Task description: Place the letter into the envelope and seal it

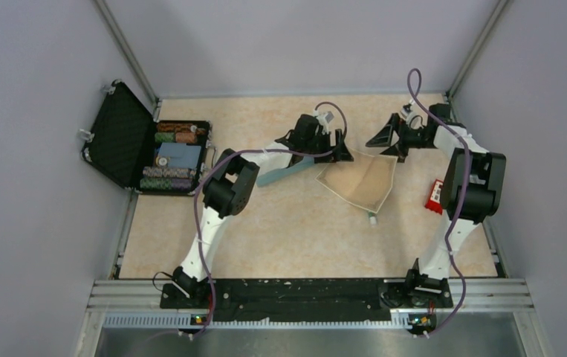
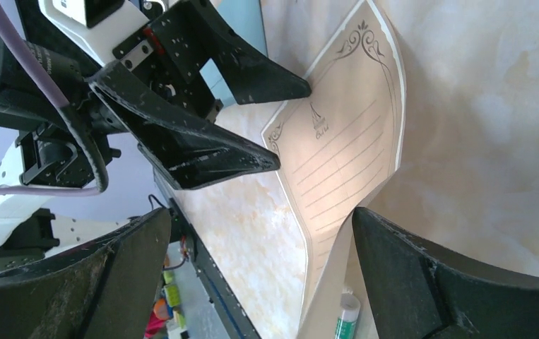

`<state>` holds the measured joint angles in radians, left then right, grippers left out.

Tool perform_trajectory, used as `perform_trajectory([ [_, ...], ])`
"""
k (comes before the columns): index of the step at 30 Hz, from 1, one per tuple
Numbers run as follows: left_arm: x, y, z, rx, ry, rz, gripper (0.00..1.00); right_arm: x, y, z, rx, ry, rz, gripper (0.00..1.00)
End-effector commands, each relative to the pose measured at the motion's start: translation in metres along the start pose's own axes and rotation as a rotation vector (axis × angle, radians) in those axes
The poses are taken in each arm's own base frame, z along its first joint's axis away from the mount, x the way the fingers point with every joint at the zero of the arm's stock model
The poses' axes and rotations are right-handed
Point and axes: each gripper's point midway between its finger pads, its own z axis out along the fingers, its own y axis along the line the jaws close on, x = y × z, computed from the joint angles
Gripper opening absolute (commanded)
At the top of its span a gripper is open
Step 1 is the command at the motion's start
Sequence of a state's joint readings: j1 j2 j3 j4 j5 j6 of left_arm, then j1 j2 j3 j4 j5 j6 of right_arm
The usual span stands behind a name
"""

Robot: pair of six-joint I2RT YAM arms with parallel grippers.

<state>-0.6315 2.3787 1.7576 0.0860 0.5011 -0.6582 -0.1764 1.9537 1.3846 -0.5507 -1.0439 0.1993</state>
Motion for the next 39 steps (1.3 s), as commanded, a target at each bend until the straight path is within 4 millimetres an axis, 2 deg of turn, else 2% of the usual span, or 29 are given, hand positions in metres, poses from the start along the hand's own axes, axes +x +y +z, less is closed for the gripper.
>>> perform_trajectory([
  [1, 0.005, -0.005, 0.004, 0.022, 0.005, 0.040, 0.87, -0.007, 0.005, 0.000, 0.035, 0.012, -0.070, 0.99],
  [7, 0.002, -0.003, 0.002, 0.002, -0.005, 0.054, 0.87, 0.007, -0.025, -0.009, 0.235, 0.038, -0.057, 0.94],
  [10, 0.000, -0.003, 0.001, -0.004, -0.009, 0.058, 0.87, 0.011, -0.037, -0.019, 0.333, 0.043, -0.067, 0.88],
  [13, 0.000, -0.003, 0.001, -0.006, -0.013, 0.062, 0.87, 0.018, -0.043, -0.024, 0.377, 0.060, -0.050, 0.78],
  [15, 0.000, -0.004, 0.000, -0.003, -0.012, 0.066, 0.87, 0.022, -0.042, -0.024, 0.376, 0.070, -0.045, 0.70],
  [19, 0.003, -0.003, 0.001, -0.011, -0.008, 0.082, 0.87, 0.035, -0.042, -0.022, 0.352, 0.098, -0.014, 0.46],
  [21, 0.003, -0.003, 0.001, -0.013, -0.009, 0.093, 0.88, 0.042, -0.044, -0.021, 0.351, 0.111, -0.003, 0.40],
  [23, 0.000, -0.005, 0.001, -0.007, -0.013, 0.110, 0.88, 0.048, -0.048, -0.021, 0.359, 0.128, 0.004, 0.26],
  [26, -0.008, -0.009, -0.001, -0.006, -0.033, 0.164, 0.88, 0.056, -0.054, -0.020, 0.371, 0.154, 0.023, 0.20],
  [28, -0.019, -0.019, -0.005, 0.007, -0.046, 0.214, 0.88, 0.056, -0.052, -0.021, 0.368, 0.156, 0.019, 0.00],
  [29, -0.028, -0.028, -0.010, 0.017, -0.060, 0.245, 0.88, 0.052, -0.047, -0.022, 0.355, 0.148, 0.006, 0.00],
  [31, -0.056, -0.049, -0.027, 0.044, -0.098, 0.296, 0.88, 0.041, -0.031, -0.024, 0.313, 0.126, -0.022, 0.00],
  [33, -0.090, -0.071, -0.058, 0.061, -0.154, 0.350, 0.88, 0.024, 0.001, -0.029, 0.235, 0.082, -0.077, 0.00],
  [35, -0.126, -0.087, -0.100, 0.055, -0.211, 0.370, 0.88, 0.008, 0.040, -0.035, 0.156, 0.043, -0.153, 0.00],
  [37, -0.157, -0.095, -0.148, 0.037, -0.275, 0.338, 0.88, -0.007, 0.076, -0.043, 0.108, 0.012, -0.284, 0.00],
  [39, -0.183, -0.092, -0.201, 0.005, -0.354, 0.315, 0.88, -0.021, 0.111, -0.047, 0.071, -0.025, -0.431, 0.00],
])
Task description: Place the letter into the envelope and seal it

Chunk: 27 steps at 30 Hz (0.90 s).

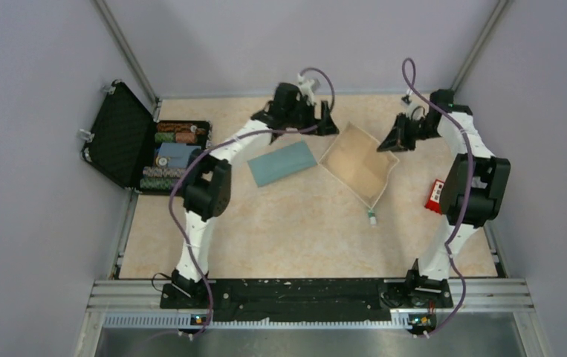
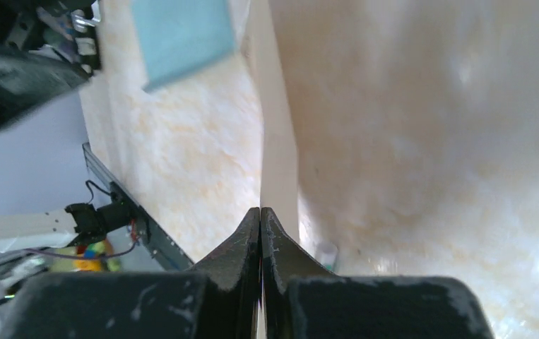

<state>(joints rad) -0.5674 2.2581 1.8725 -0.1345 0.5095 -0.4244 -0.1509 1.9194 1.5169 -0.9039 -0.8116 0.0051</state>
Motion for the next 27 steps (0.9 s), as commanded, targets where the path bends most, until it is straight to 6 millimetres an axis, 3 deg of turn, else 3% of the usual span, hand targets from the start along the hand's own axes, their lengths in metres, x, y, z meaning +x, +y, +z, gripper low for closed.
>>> perform_trajectory([
  [1, -0.145, -0.036, -0.163, -0.020, -0.338, 0.093, 0.88, -0.046, 0.120, -0.061, -0.151, -0.209, -0.433, 0.00],
  [5, -0.152, -0.037, -0.238, -0.059, -0.419, 0.110, 0.88, -0.058, 0.176, -0.087, -0.210, -0.341, -0.599, 0.00],
  [7, -0.144, -0.038, -0.258, -0.104, -0.419, 0.167, 0.83, -0.060, 0.204, -0.099, -0.227, -0.403, -0.683, 0.00],
  [10, -0.136, -0.047, -0.280, -0.134, -0.433, 0.272, 0.86, -0.054, 0.241, -0.110, -0.279, -0.451, -0.727, 0.00],
  [14, -0.118, -0.072, -0.287, 0.015, -0.488, 0.301, 0.92, -0.041, 0.276, -0.127, -0.370, -0.475, -0.774, 0.00],
  [18, -0.097, -0.102, -0.284, 0.253, -0.496, 0.217, 0.93, -0.013, 0.294, -0.141, -0.464, -0.441, -0.816, 0.00],
  [23, -0.077, -0.123, -0.280, 0.412, -0.395, 0.101, 0.96, 0.010, 0.295, -0.145, -0.493, -0.423, -0.825, 0.00],
  [27, -0.066, -0.113, -0.267, 0.438, -0.358, 0.000, 0.98, 0.013, 0.295, -0.140, -0.533, -0.426, -0.772, 0.00],
])
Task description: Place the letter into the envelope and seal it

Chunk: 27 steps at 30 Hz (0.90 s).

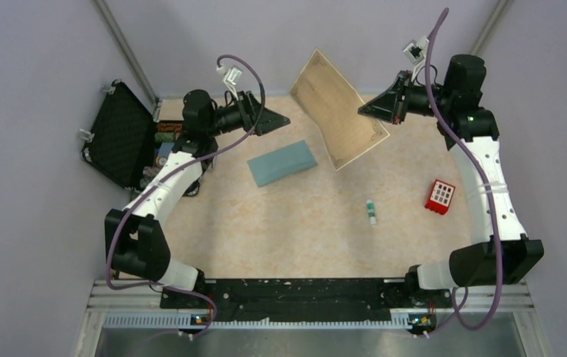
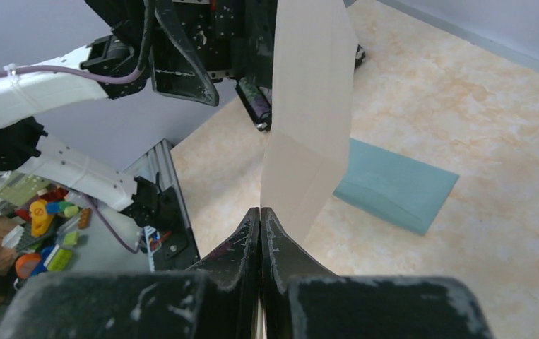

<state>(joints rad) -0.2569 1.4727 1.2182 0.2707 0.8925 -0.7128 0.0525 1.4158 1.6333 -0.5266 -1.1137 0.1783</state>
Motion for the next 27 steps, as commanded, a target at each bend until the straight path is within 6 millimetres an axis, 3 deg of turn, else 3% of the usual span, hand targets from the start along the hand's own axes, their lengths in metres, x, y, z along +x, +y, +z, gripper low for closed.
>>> perform_trajectory([
  [1, -0.003, -0.023, 0.002, 0.124, -0.017, -0.046, 0.99, -0.009, 0.020, 0.000, -0.070, -0.054, -0.025, 0.00],
  [7, 0.008, 0.010, 0.025, 0.102, -0.014, -0.058, 0.98, -0.014, 0.024, 0.001, -0.078, -0.049, -0.017, 0.00],
  [12, 0.008, 0.028, 0.043, 0.092, -0.019, -0.030, 0.97, -0.006, 0.023, 0.001, -0.078, -0.031, 0.009, 0.00],
  [20, -0.005, -0.015, 0.056, 0.210, -0.006, 0.084, 0.99, 0.000, 0.022, -0.001, -0.059, -0.025, 0.015, 0.00],
  [27, -0.010, -0.013, 0.056, 0.188, -0.035, 0.092, 0.94, 0.002, 0.021, -0.002, -0.036, -0.024, 0.020, 0.00],
])
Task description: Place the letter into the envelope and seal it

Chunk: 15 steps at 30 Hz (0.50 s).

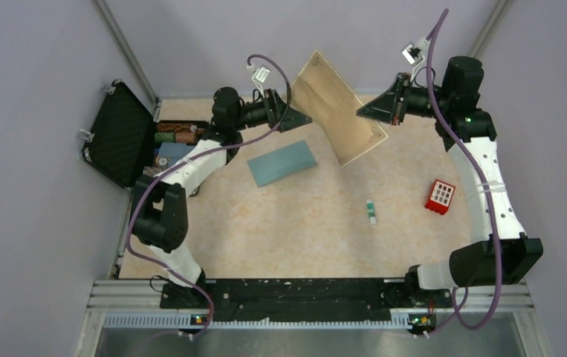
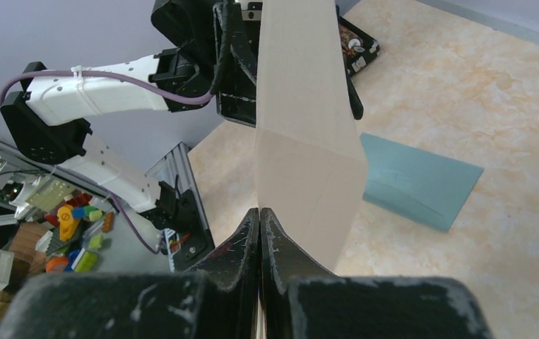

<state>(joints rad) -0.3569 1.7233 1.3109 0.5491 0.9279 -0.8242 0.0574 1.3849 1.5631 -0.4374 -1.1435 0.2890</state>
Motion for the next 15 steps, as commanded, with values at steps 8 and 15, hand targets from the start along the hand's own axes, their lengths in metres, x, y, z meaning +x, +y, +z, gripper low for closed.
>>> perform_trajectory([
  [8, -0.044, -0.019, -0.017, -0.042, -0.138, 0.101, 0.79, 0.012, -0.012, -0.005, 0.061, -0.006, 0.005, 0.00],
  [15, -0.035, -0.018, -0.022, -0.055, -0.120, 0.080, 0.53, 0.023, -0.027, -0.005, 0.110, -0.007, 0.034, 0.00],
])
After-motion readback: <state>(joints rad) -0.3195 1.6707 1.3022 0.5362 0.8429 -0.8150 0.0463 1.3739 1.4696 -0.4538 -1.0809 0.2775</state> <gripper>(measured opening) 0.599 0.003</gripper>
